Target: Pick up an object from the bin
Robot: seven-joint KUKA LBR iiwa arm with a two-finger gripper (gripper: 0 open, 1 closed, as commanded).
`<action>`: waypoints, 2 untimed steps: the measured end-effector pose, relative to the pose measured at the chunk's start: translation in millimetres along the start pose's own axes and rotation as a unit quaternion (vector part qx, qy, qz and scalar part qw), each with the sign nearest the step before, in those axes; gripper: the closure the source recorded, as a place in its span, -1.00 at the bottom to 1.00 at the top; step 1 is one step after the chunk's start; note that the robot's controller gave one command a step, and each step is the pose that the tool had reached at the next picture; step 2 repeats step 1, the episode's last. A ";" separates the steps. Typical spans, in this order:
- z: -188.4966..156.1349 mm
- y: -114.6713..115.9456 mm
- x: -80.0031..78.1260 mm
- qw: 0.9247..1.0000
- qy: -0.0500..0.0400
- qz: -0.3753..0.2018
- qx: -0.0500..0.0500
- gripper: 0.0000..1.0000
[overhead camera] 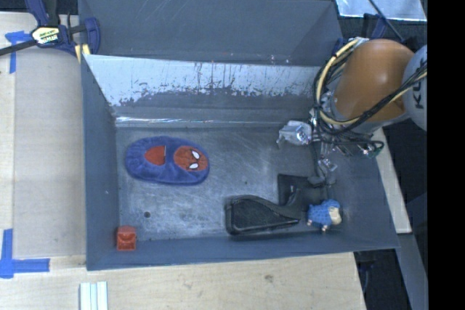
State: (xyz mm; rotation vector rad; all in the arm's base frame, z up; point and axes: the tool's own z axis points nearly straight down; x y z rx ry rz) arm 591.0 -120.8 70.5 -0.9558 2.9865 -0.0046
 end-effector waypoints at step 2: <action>-1.5 44.3 37.8 0.985 -0.002 -0.171 0.001 -1.00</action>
Offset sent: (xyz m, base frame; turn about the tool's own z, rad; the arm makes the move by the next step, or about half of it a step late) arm -0.0593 0.0139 -0.0004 -0.3443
